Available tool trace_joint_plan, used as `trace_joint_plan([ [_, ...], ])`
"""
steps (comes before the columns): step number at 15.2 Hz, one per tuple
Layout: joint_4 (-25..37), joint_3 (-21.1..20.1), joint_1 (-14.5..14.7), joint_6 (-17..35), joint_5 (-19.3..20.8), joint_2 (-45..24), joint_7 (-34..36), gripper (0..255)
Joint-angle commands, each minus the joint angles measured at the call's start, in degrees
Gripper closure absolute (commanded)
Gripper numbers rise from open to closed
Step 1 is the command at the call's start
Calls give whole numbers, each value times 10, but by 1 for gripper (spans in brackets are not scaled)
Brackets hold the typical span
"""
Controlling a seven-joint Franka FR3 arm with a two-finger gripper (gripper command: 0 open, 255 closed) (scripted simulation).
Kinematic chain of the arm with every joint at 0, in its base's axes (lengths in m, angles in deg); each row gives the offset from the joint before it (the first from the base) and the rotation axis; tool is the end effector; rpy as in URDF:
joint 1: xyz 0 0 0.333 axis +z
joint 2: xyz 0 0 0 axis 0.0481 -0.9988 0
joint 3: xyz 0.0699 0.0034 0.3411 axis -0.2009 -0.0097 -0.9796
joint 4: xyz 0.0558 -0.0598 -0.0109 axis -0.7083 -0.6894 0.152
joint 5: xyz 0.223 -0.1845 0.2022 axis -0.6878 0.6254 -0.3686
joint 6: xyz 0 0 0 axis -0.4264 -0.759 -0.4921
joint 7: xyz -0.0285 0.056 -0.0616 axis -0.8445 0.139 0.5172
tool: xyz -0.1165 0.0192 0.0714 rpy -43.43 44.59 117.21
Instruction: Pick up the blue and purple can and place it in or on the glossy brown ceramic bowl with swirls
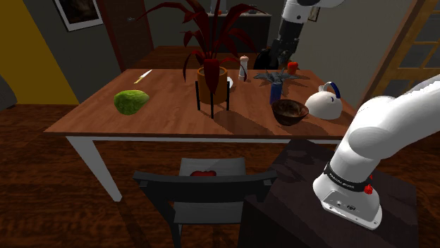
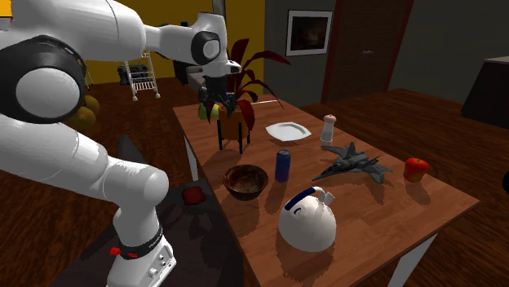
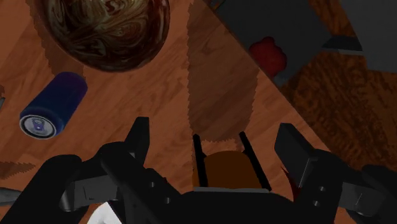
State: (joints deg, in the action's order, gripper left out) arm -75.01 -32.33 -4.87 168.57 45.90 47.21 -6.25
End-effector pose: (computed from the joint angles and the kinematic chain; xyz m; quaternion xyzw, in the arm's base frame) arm 0.3010 -0.1329 0.5499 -0.9943 0.0805 -0.0611 0.0350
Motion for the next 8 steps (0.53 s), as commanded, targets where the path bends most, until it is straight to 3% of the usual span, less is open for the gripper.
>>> trace_joint_plan([
  [1,7,23,-3,21,7,-32,-25,0],
  [8,35,97,-7,92,9,-147,-108,0],
])
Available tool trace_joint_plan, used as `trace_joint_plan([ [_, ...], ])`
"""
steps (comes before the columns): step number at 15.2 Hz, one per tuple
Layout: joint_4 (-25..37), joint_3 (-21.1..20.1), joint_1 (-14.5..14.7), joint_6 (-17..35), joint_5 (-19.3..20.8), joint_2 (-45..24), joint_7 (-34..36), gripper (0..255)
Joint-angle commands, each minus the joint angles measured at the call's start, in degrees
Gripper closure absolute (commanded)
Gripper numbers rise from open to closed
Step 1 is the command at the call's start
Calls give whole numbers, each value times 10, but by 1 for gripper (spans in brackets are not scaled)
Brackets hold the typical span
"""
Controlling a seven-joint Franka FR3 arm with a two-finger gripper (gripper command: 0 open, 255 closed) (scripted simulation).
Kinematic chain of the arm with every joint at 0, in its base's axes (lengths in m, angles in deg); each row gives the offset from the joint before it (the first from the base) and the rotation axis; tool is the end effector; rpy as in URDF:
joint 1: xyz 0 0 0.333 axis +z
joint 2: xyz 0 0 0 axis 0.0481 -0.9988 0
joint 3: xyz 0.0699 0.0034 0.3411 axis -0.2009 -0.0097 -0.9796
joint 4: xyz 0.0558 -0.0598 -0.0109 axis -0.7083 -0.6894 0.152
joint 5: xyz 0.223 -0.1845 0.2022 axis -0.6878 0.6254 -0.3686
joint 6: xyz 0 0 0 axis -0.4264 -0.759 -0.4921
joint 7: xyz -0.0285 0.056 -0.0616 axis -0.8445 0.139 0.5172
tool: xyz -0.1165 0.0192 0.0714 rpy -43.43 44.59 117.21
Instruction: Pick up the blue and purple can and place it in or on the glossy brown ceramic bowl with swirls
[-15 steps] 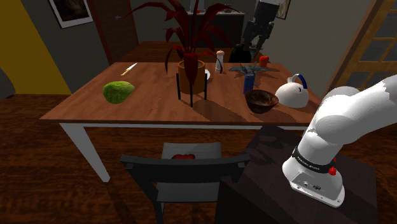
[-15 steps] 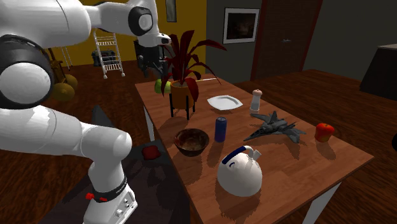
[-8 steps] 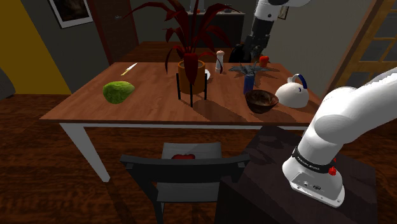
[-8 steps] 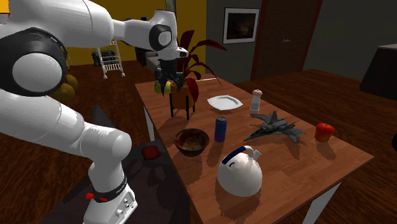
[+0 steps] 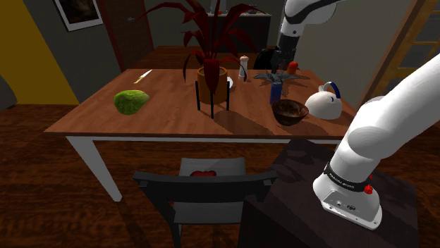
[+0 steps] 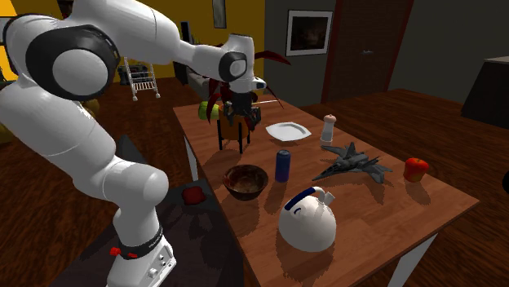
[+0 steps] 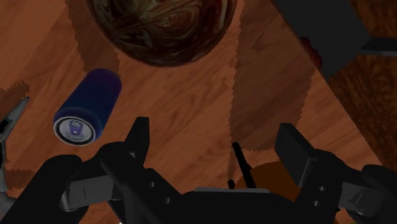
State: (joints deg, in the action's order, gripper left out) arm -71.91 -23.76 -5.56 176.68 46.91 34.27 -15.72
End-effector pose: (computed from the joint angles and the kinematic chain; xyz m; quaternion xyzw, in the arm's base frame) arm 0.3419 -0.2109 0.5019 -0.9957 0.0784 -0.0436 0.0245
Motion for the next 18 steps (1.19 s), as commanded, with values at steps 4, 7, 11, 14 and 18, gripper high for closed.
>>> trace_joint_plan([
  [4,34,52,0,47,-20,-96,-68,0],
  [7,64,79,-2,70,-47,-161,-115,0],
  [11,114,103,-15,92,-99,-256,-183,0],
  [14,158,108,-36,100,-143,-329,-232,0],
  [18,164,102,-49,120,-167,-365,-253,0],
])
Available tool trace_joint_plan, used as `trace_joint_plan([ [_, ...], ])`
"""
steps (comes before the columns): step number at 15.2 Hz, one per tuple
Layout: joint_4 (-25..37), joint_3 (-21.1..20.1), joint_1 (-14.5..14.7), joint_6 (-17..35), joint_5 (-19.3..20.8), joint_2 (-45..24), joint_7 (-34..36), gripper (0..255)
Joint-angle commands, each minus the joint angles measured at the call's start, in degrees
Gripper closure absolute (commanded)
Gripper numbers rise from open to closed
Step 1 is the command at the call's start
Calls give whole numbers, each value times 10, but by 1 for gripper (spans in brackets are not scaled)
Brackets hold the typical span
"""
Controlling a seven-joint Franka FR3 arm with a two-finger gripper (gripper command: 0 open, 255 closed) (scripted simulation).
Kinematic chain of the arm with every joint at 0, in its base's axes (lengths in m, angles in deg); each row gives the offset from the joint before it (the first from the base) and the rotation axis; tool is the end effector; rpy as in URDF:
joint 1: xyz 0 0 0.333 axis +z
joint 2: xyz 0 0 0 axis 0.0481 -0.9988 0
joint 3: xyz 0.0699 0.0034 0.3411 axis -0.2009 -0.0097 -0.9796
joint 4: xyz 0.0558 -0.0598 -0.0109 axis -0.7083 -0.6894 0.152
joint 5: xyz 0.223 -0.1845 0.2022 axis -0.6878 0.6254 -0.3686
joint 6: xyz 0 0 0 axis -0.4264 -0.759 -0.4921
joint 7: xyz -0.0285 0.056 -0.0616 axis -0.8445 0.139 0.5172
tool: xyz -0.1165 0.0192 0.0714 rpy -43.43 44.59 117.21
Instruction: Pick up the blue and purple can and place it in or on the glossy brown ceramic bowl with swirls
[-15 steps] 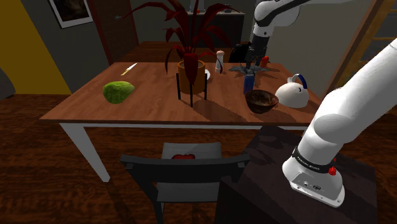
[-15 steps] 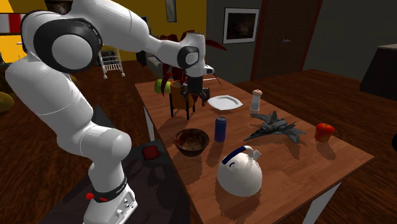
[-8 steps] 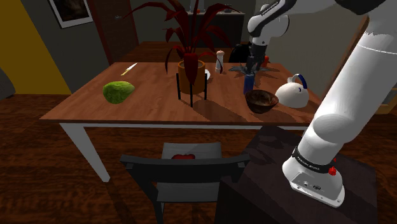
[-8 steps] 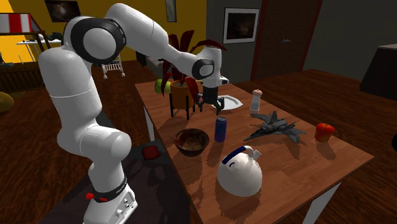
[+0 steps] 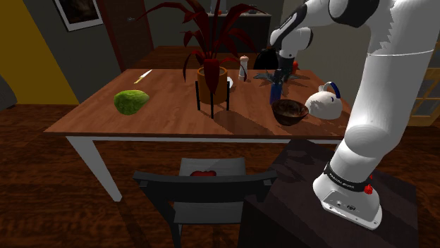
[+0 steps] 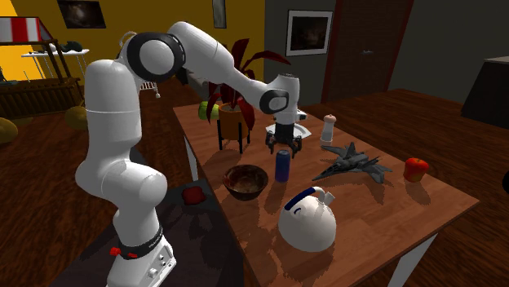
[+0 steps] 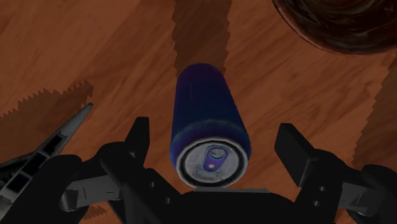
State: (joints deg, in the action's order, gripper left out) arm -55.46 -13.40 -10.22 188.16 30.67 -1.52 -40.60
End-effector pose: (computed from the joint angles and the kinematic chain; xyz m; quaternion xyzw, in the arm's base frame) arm 0.4243 -0.3646 0.3822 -0.9972 0.0736 -0.0086 0.0038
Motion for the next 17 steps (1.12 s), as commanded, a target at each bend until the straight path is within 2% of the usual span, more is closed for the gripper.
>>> trace_joint_plan([
  [1,-3,-3,-3,12,-9,-11,-7,0],
  [5,-11,-9,-8,34,-24,-29,-17,0],
  [13,-11,-9,-8,34,-24,-29,-17,0],
  [14,-11,-9,-8,34,-24,-29,-17,255],
  [17,-11,-9,-8,34,-24,-29,-17,255],
])
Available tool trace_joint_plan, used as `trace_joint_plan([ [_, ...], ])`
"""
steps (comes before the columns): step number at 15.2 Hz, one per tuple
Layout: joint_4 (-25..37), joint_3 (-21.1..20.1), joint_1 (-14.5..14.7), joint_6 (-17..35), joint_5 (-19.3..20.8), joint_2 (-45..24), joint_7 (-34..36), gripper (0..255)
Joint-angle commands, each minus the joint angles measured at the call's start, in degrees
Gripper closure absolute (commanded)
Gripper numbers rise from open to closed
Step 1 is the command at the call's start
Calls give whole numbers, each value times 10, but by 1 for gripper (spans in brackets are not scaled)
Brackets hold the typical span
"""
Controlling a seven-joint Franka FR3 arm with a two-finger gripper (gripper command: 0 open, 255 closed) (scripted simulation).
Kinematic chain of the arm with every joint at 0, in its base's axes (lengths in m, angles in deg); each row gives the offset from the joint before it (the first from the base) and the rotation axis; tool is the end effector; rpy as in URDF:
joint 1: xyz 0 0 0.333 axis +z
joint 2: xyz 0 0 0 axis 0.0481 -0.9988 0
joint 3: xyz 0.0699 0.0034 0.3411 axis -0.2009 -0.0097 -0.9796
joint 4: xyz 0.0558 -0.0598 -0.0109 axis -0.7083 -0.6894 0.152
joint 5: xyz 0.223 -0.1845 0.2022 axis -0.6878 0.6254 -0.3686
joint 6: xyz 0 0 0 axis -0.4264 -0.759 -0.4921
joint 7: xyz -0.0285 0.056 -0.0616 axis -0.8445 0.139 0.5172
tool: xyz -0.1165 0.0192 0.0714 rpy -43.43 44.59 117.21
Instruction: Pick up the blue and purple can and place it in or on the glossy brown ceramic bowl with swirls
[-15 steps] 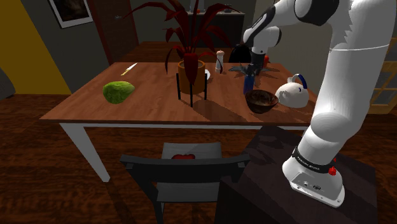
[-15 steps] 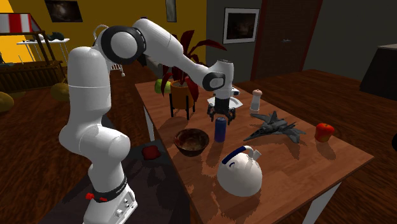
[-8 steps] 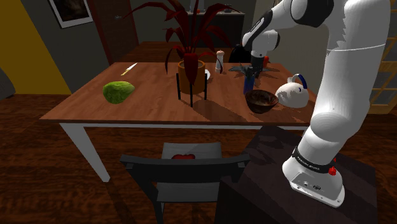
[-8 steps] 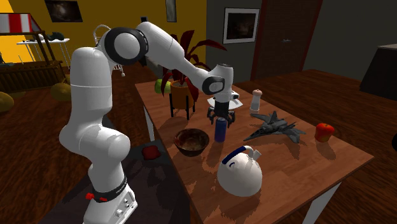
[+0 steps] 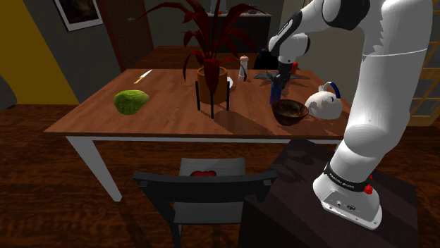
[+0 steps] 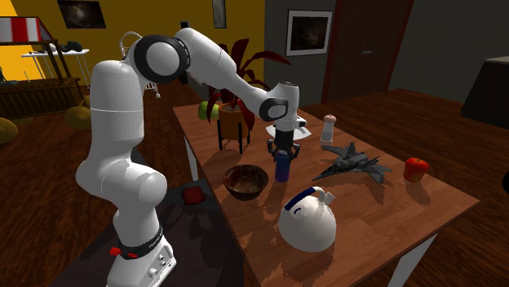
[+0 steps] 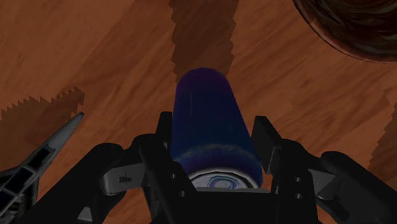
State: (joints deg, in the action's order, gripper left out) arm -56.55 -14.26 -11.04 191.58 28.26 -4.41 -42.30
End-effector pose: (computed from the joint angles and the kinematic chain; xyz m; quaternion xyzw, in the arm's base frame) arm 0.4283 -0.3669 0.3548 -0.9973 0.0735 -0.0089 0.0034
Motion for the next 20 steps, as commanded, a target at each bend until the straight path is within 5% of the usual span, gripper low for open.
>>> trace_joint_plan([
  [1,0,0,0,0,0,0,0,255],
  [20,44,17,15,-92,51,61,35,255],
])
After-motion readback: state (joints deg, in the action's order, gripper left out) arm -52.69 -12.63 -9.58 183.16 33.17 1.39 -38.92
